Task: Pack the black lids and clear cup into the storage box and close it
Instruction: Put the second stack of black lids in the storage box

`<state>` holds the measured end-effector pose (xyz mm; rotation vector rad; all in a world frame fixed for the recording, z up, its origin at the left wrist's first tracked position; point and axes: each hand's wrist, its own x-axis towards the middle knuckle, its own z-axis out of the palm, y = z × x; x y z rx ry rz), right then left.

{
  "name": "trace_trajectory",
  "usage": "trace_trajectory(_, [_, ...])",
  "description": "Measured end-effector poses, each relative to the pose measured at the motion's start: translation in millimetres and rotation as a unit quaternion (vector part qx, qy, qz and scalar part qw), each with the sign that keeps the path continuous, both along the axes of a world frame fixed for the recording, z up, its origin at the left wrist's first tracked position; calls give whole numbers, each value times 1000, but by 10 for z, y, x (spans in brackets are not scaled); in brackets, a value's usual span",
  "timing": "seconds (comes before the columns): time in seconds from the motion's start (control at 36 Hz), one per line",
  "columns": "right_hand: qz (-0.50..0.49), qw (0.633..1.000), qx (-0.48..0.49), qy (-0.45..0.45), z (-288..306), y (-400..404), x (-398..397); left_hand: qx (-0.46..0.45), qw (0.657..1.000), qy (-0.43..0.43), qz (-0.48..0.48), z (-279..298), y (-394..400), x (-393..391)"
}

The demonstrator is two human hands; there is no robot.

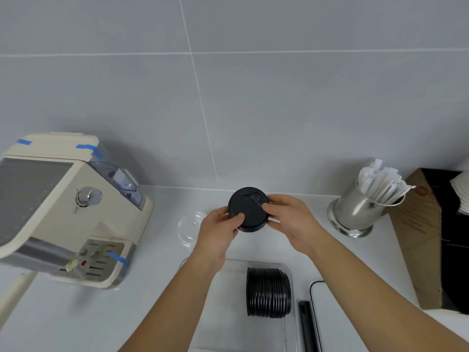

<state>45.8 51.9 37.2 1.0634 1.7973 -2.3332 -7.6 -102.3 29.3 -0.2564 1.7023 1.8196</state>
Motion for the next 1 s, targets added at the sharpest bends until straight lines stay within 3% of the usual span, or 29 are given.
trace_trajectory(0.75, [23, 994, 62, 88, 677, -445, 870, 60, 993, 100, -3, 636, -549, 680])
trace_trajectory(1.0, [77, 983, 138, 91, 809, -455, 1131, 29, 981, 164, -96, 733, -766, 777])
